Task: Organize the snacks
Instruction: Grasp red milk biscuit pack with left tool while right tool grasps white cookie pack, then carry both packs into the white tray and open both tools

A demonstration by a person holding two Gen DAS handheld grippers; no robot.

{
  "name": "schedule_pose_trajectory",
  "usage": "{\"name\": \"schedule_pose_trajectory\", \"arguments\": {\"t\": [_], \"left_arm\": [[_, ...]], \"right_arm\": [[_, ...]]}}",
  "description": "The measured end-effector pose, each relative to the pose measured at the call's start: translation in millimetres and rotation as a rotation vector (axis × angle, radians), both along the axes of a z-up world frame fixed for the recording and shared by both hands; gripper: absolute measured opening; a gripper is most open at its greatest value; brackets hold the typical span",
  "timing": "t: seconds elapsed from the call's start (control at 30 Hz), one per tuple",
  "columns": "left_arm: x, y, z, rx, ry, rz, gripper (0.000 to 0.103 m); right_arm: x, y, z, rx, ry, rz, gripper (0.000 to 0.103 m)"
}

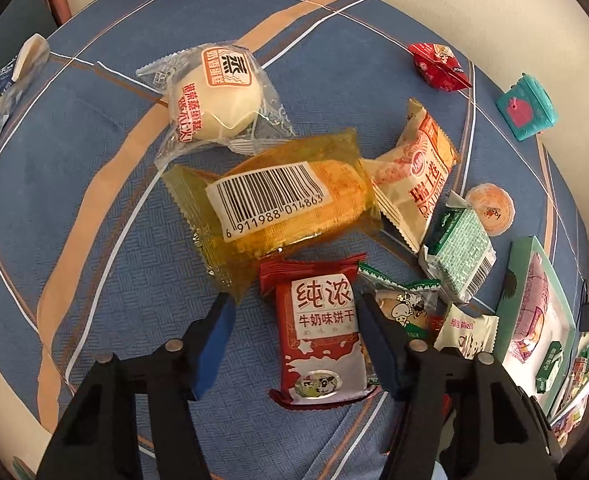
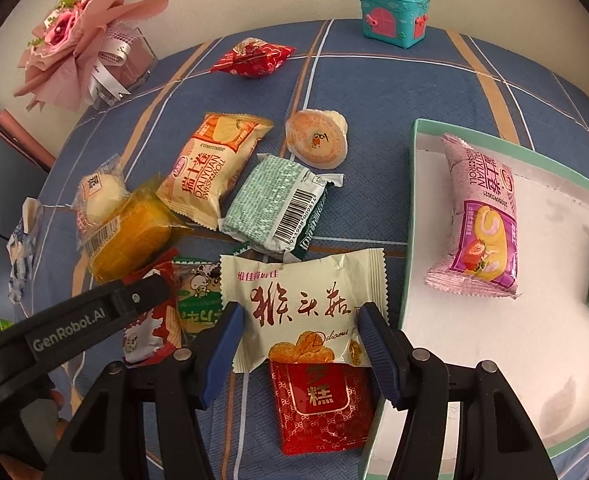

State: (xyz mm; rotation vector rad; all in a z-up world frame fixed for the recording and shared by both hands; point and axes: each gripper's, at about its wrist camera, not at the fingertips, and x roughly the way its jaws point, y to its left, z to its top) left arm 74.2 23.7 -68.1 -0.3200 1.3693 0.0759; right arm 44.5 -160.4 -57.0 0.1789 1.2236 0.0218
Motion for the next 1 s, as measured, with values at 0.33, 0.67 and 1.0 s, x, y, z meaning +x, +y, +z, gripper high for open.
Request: {"name": "schedule_pose_trajectory", "arguments": {"t": [0.33,0.67,1.0], "left_arm": [[3.5,-10.8,2.4,0.007,-0.007,-0.022,0.041],[0.9,-6.8,21.1,-0.002,-0.055,-0.023,0.04],[-7.4,-3.4,49.6,0.002,-0.126,-0.019,0.04]], "right_arm": [[-0.4,2.7,2.2,-0.037,-0.013,0.018,0.054],[-2.8,-6.0,12.0,-0.007,-0.018,-0.012,0.053],[-8.6,-11.7,43.8,0.01,-0.105,-0.034,0.053]]}}
